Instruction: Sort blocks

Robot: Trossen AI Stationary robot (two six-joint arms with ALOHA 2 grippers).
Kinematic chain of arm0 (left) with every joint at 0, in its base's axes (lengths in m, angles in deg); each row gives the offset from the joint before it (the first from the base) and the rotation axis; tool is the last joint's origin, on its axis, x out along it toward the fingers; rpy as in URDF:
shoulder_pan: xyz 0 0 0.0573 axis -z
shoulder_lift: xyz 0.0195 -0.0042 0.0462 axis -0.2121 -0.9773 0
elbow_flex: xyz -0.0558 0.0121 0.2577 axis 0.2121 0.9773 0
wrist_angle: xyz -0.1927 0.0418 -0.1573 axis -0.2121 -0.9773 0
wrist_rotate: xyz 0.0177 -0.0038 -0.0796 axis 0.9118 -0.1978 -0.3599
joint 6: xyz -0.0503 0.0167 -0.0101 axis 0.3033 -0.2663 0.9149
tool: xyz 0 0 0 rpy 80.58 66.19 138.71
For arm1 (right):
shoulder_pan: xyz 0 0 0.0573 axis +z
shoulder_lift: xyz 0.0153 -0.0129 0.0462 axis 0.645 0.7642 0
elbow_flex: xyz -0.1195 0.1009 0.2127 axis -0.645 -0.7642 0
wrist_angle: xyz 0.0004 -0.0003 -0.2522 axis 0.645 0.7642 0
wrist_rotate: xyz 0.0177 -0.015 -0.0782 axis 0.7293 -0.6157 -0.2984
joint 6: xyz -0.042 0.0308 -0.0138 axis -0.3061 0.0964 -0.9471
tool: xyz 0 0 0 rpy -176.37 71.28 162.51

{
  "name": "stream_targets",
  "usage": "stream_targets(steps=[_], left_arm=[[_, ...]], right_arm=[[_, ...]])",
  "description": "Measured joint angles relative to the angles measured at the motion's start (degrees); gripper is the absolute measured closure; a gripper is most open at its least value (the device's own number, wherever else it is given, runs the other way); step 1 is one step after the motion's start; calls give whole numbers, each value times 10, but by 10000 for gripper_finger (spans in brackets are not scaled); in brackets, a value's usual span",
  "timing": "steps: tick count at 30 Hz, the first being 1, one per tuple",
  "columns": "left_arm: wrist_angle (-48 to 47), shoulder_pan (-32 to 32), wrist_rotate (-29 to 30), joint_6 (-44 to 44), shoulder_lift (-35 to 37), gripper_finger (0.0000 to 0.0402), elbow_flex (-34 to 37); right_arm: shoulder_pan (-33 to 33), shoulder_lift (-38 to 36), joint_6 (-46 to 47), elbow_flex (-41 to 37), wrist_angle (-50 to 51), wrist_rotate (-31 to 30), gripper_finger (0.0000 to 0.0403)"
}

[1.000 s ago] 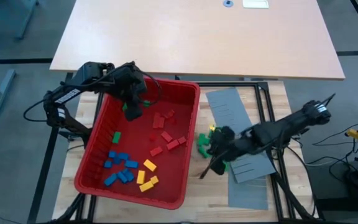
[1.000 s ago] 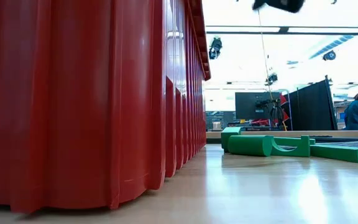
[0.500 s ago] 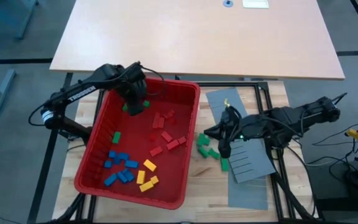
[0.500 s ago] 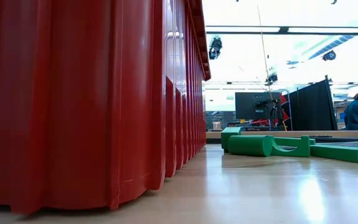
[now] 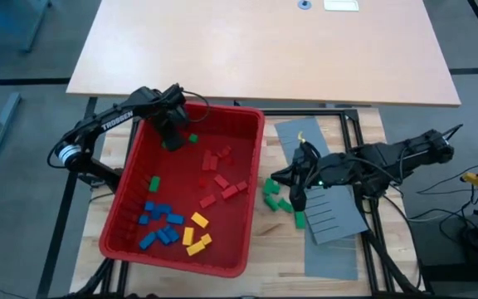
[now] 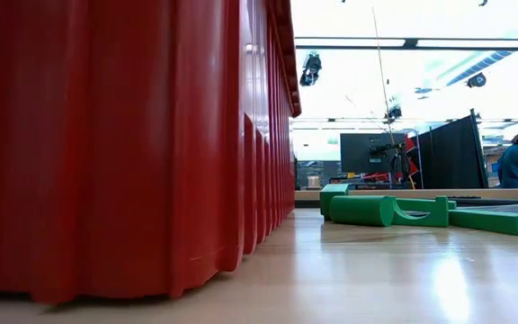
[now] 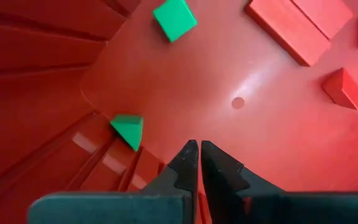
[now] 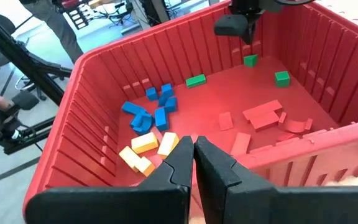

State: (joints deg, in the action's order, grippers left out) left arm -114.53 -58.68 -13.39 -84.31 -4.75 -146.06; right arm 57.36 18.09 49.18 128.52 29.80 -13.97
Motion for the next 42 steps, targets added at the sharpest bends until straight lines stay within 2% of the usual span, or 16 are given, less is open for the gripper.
stream_targets(steps=[4,9,14,18,25,32,35,39,42], left_arm=[[-5,-6,1,14,-2,359,4],[11,-5,-1,-5,-7,277,8],[58,2,-1,-81,-8,197,19],[92,13,0,-155,-8,154,26],[115,26,2,-290,-8,135,26],[120,33,22,-320,-8,142,26],[125,33,21,-262,-8,143,26],[149,33,7,-19,-10,153,26],[176,37,-27,132,-10,201,26]], right_arm=[[-8,0,-6,0,-2,0,403],[-27,1,-20,0,-15,0,403],[-48,0,-28,0,-25,13,403],[-59,-1,-27,0,-27,26,403],[-65,-1,-27,0,-30,31,403],[-74,-1,-29,0,-48,31,403],[-82,-1,-48,0,-68,33,403],[-92,-1,-60,0,-83,34,403],[-97,-1,-68,0,-86,35,403]])
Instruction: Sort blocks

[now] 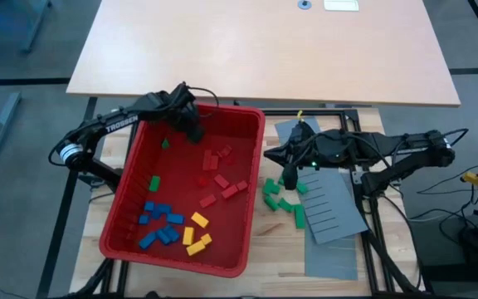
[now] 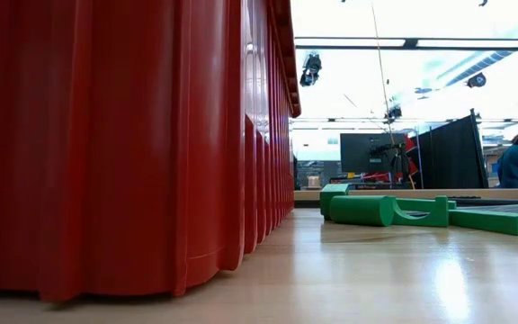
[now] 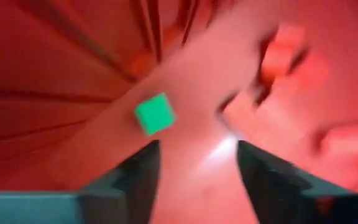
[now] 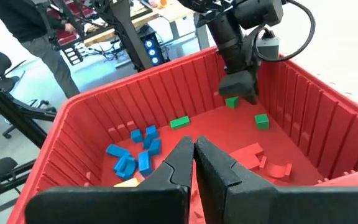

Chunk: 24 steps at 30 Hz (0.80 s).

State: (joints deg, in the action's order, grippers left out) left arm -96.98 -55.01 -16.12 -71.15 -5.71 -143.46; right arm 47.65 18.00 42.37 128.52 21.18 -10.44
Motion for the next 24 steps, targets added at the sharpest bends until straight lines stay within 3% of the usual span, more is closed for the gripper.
stream_targets(steps=[5,6,13,24], left_arm=[[74,14,-19,131,-1,365,0],[81,15,-18,154,-1,383,0],[49,24,38,269,-25,401,0],[68,56,129,326,-87,401,-3]], right_arm=[[0,0,-15,0,0,15,403],[0,0,-16,0,0,18,403],[0,0,-33,0,1,45,403],[0,0,-57,0,1,86,403]])
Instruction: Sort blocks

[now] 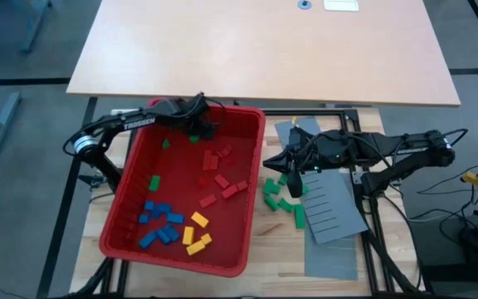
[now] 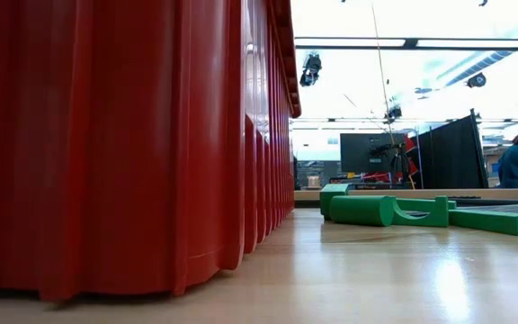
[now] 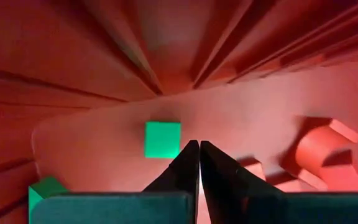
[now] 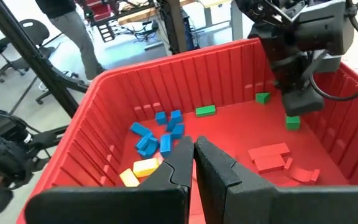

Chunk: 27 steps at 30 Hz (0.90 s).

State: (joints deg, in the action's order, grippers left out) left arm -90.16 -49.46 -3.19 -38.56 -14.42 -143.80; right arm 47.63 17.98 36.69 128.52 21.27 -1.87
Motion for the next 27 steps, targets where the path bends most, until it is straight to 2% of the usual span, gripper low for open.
stream_targets(steps=[4,8,13,18,22,27], left_arm=[[5,10,38,12,-16,402,-1],[6,16,52,-7,-18,402,0],[-2,52,85,-110,2,401,7],[4,96,106,-215,56,401,4],[-35,127,48,-357,76,401,5],[-80,128,-27,-530,84,401,6]], right_arm=[[0,0,0,0,0,5,403],[1,0,2,0,1,6,403],[1,0,1,0,1,16,403],[1,0,-4,0,3,17,403],[-1,0,-8,0,3,17,403],[-3,0,-12,0,2,15,403]])
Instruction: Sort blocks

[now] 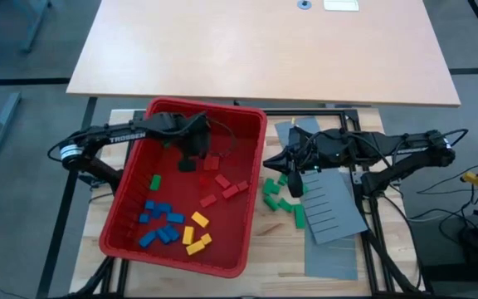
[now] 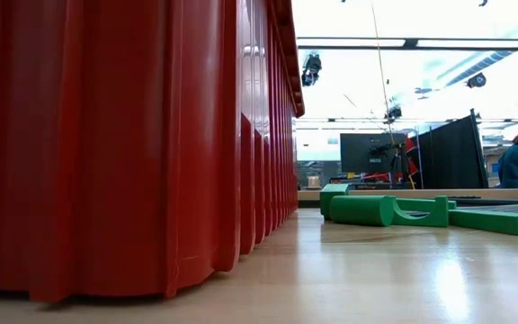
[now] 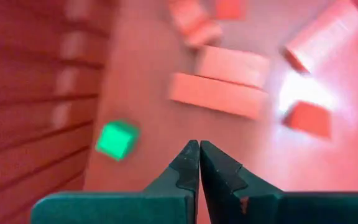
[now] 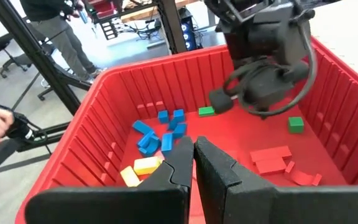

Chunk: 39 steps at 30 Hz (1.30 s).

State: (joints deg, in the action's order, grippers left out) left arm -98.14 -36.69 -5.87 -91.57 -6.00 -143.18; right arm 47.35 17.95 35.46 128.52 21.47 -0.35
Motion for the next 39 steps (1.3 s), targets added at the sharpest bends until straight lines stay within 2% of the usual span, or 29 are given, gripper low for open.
stream_targets(steps=[11,17,19,24,32,39], left_arm=[[-11,1,1,-364,1,401,70],[61,1,114,-417,1,401,87],[103,0,134,-439,1,401,87],[160,-1,136,-527,-5,401,86],[131,-10,140,-576,-34,401,87],[144,-14,187,-658,-63,401,87]], right_arm=[[0,0,10,0,-2,0,403],[0,0,10,0,-1,0,403],[0,0,10,0,-1,0,403],[0,0,10,0,-1,0,403],[0,0,15,0,11,0,403],[0,0,21,0,12,13,403]])
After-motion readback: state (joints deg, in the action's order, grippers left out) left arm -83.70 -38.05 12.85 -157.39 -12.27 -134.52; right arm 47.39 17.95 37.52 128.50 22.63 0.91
